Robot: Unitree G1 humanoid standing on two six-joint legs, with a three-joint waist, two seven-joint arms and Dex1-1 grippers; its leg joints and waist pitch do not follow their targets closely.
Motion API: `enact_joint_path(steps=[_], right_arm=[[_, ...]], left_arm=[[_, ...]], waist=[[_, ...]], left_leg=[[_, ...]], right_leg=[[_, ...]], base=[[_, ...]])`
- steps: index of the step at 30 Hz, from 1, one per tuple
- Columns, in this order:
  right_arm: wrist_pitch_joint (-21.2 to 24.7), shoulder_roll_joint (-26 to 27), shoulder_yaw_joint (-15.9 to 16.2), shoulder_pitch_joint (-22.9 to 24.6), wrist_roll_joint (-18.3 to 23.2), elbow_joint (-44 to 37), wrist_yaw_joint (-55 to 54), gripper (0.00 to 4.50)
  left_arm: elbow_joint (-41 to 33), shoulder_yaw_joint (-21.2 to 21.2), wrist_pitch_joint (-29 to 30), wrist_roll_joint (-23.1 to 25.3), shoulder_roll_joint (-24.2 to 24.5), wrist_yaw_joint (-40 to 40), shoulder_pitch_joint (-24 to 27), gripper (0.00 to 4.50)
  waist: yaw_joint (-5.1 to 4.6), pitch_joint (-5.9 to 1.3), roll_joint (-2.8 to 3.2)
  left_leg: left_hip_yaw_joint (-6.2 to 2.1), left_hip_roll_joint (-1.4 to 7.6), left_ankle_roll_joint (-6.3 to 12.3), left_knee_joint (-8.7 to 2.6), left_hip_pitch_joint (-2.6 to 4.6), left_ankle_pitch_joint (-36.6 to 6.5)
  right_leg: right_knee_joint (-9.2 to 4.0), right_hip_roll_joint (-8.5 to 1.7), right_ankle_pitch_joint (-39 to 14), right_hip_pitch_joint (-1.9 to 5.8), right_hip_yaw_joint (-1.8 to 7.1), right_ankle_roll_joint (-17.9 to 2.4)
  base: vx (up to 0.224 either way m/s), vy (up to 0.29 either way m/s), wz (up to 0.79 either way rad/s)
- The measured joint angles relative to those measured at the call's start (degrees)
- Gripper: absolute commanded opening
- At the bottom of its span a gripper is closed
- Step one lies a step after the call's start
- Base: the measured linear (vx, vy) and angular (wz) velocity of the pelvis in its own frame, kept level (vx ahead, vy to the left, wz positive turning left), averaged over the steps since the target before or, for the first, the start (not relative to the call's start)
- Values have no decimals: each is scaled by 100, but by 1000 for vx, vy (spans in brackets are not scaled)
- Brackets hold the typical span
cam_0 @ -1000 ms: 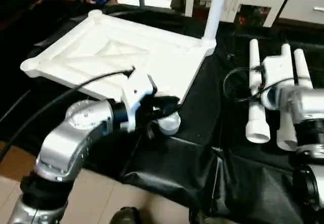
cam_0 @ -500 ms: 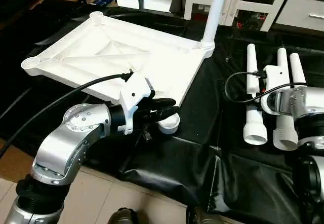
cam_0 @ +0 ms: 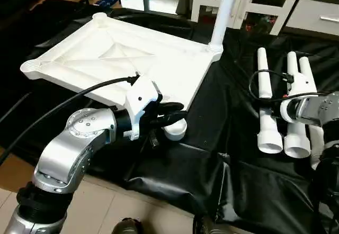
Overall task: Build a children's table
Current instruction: Pick table leg
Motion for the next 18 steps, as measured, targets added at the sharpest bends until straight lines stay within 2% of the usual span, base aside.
enact_joint_path(steps=[2,3,18], right_arm=[[0,-21,-5,0,12,20,12,207],[-6,-26,-4,0,11,23,16,185],[-29,-138,117,87,5,-171,115,177]], left_arm=[[0,0,-1,1,0,26,-7,90],[2,0,-3,1,0,34,-18,90],[130,77,-82,0,-33,208,-154,90]], waist=[[8,0,0],[14,0,0],[69,1,1]], left_leg=[[0,1,-1,0,0,0],[0,2,-1,0,0,1],[0,2,-3,2,-6,1]], right_leg=[[0,3,0,0,0,0],[0,5,0,0,0,0],[-1,7,1,-6,1,-2]], base=[[0,0,0],[0,0,0],[0,0,0]])
